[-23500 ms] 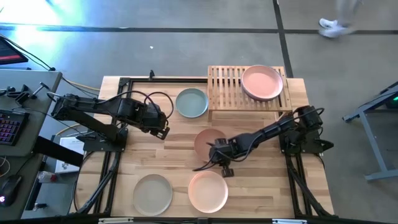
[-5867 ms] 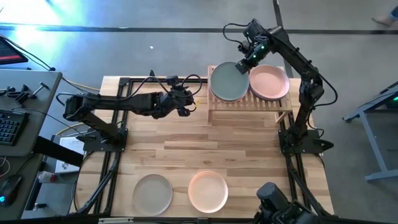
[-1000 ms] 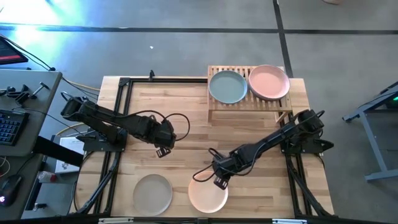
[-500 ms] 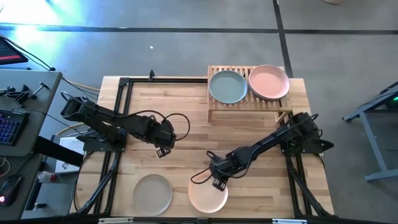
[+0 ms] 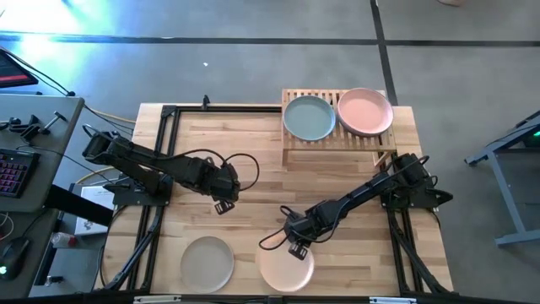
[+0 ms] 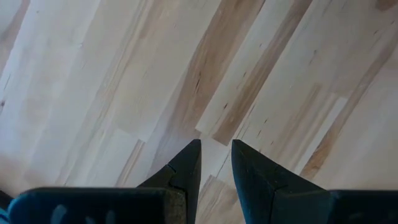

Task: Place and stack plates onto a shelf
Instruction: Stack the light orange plate on top of the light blue plate on the shelf

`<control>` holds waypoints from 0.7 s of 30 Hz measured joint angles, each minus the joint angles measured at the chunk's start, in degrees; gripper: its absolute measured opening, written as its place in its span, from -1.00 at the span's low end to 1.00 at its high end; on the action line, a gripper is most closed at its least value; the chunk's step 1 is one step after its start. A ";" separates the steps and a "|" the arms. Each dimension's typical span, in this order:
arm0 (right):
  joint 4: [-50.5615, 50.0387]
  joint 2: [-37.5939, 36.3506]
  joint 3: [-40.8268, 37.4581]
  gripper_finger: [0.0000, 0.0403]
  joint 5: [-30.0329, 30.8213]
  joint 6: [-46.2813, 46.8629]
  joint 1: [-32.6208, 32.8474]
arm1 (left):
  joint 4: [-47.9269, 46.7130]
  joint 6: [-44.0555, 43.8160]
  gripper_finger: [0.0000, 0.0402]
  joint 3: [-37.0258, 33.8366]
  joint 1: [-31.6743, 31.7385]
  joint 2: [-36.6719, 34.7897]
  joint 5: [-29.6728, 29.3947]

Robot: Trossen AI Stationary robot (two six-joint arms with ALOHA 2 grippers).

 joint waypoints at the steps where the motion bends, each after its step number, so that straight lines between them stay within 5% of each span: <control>1: -0.06 0.00 0.00 -0.95 -0.40 0.26 0.00 | 0.26 0.00 -0.61 0.00 0.00 0.00 0.00; 21: -11.82 -13.07 0.02 -1.00 -1.43 -0.10 -5.98 | 0.29 0.04 -0.61 0.00 0.02 0.00 0.02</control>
